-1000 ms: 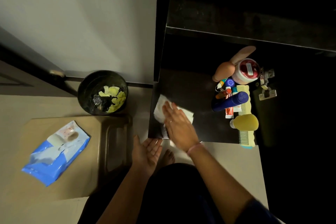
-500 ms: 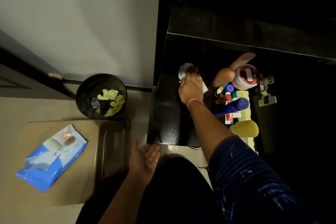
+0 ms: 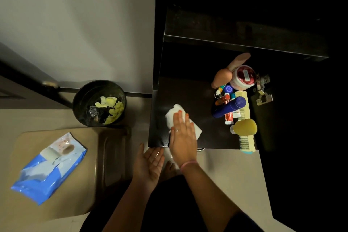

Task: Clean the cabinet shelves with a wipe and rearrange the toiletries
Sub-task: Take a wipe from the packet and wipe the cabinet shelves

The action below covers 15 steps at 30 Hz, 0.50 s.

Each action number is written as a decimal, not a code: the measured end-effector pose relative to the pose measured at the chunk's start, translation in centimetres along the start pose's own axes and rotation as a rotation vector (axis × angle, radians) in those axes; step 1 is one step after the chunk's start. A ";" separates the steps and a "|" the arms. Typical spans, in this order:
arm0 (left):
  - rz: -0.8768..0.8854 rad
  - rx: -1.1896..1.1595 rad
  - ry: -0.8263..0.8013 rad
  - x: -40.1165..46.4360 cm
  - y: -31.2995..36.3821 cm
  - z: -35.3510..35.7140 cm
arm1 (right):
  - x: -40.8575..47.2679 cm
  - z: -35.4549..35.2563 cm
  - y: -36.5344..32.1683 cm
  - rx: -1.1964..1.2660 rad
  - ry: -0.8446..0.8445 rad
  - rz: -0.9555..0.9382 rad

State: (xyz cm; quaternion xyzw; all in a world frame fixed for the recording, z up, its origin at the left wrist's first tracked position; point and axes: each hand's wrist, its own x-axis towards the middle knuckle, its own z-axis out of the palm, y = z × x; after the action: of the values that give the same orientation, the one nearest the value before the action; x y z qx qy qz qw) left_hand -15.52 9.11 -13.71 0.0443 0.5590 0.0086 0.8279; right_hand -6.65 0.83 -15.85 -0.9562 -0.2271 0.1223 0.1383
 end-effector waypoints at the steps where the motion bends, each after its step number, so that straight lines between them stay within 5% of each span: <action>1: -0.002 -0.004 -0.013 -0.2 -0.1 0.0 | -1.1 0.3 -0.3 0.002 -0.030 -0.039; 9: 0.037 0.172 -0.042 -1.5 -0.2 -1.0 | -4.9 -0.4 3.3 -0.033 -0.115 -0.430; 15: 0.022 0.236 -0.063 -2.4 -0.1 -1.7 | -6.6 -2.8 9.8 0.039 0.073 0.086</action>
State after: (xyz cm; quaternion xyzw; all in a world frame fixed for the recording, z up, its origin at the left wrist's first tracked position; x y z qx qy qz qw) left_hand -17.97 8.97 -12.09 0.1480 0.5293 -0.0495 0.8340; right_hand -7.62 -11.21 -15.28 -0.9660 -0.1781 0.0976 0.1598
